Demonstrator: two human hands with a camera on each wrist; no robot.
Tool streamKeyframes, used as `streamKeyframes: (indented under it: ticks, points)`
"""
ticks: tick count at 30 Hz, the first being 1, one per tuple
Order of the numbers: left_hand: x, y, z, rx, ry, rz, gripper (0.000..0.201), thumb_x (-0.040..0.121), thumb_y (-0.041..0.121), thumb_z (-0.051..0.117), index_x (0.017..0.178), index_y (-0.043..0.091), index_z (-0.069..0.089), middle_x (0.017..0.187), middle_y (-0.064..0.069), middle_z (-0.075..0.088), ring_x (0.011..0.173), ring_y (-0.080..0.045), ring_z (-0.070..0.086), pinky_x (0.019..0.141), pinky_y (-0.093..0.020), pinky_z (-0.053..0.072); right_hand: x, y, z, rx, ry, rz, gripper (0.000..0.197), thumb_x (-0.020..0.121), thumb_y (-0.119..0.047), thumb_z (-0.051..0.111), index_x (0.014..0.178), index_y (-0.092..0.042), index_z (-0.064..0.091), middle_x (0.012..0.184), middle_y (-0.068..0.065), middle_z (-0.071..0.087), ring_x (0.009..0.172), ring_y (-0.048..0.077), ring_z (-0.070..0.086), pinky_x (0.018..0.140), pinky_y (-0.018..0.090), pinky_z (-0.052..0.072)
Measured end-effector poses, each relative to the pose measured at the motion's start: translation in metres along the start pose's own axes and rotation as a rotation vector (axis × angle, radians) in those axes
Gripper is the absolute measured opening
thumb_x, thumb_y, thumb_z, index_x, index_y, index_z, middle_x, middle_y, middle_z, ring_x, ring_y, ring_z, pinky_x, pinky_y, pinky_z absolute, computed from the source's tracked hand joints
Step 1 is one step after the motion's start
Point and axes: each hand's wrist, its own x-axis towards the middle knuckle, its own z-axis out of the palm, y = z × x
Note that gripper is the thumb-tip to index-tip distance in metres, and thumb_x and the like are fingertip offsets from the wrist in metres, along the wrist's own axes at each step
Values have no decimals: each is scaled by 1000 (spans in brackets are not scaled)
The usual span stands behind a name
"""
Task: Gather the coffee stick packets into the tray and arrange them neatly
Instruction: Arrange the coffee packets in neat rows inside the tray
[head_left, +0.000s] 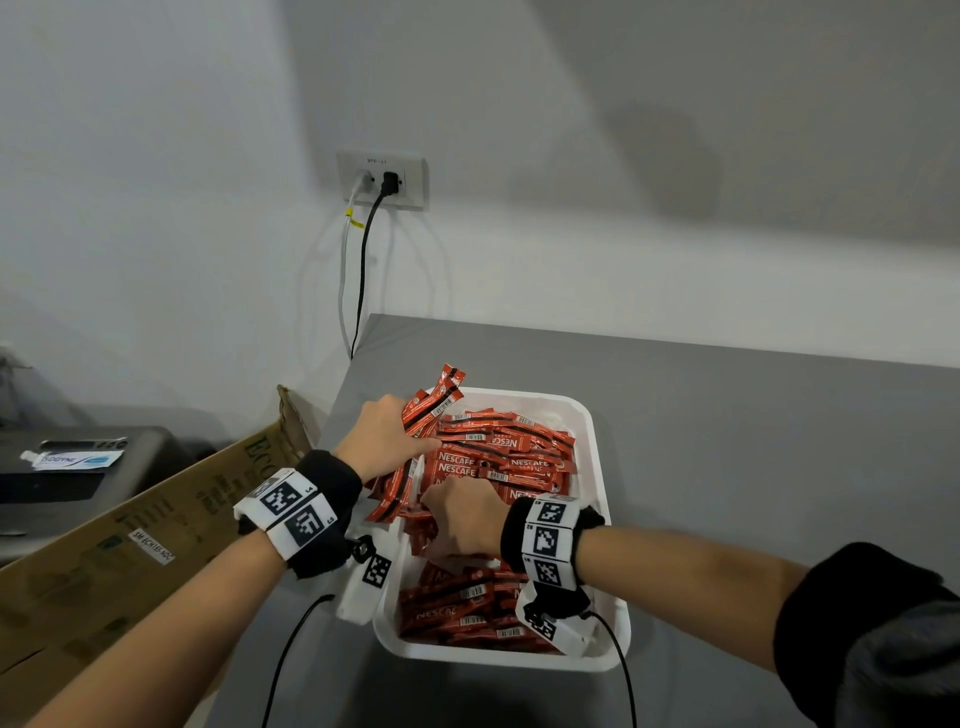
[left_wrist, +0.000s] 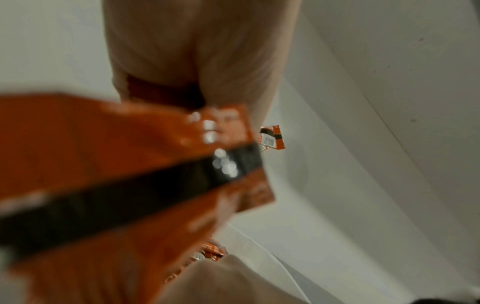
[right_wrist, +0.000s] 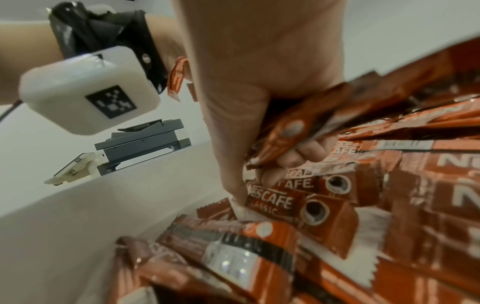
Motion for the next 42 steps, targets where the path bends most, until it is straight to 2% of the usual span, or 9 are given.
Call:
streamKeyframes:
  ticks: [7,10,12,15,18,24,30,35,42]
  points:
    - [-1,2,0,2,-12,13,15,83,20,68,85,15,54,67,12,53,56,2,51,48,-5,40,-1,3,-3,61,-23,9,39,79,-42,71,87,-9,51,81,4,53,73,20,50,57,29,41]
    - [-1,2,0,0,-14,13,16,83,20,69,83,16,54,67,11,53,57,1,52,49,-7,40,-3,8,-14,141,-23,56,47,76,-50,72,93,-7,60,84,4,65,70,18,57,62,30,52]
    - [-1,0,-2,-8,-13,-5,17,82,21,70,85,15,54,68,10,53,59,1,52,52,-9,38,-6,20,-26,168,17,99,34,80,-44,70,88,-13,60,79,1,64,68,17,60,62,28,53]
    - [0,-3,-2,-33,-21,-32,19,82,23,69,88,14,54,71,8,55,61,-1,53,54,-11,38,-12,43,-41,145,84,151,29,81,-35,70,98,-13,62,86,-1,63,77,17,61,61,24,48]
    - [2,-3,-1,-32,-9,-38,19,83,22,69,89,14,53,70,8,54,60,0,52,53,-11,38,-17,47,-35,128,4,146,30,78,-33,73,98,-12,64,92,0,67,82,17,63,70,28,51]
    - [3,-2,1,-30,-8,-35,18,82,23,70,87,13,56,73,5,58,60,-1,54,52,-10,38,-12,25,-5,-79,-84,33,47,76,-39,75,108,-7,61,97,6,67,85,25,64,71,34,54]
    - [7,-1,3,-3,-16,-11,18,81,23,71,91,14,58,85,-1,63,62,1,54,55,-9,40,-6,18,-1,-46,-43,-13,43,75,-38,75,103,-11,59,95,6,67,82,26,64,70,37,55]
    - [14,3,4,-14,-41,-47,30,82,23,69,105,7,59,101,-11,68,71,-11,60,58,-11,44,-4,17,2,-36,-24,-39,40,75,-43,73,92,-10,58,91,7,65,77,25,61,63,34,50]
    - [16,6,4,-6,-35,-59,31,83,22,69,106,3,58,98,-11,66,75,-14,59,58,-10,42,0,17,3,-35,-31,7,37,77,-41,72,83,-11,51,82,3,55,74,24,57,58,30,43]
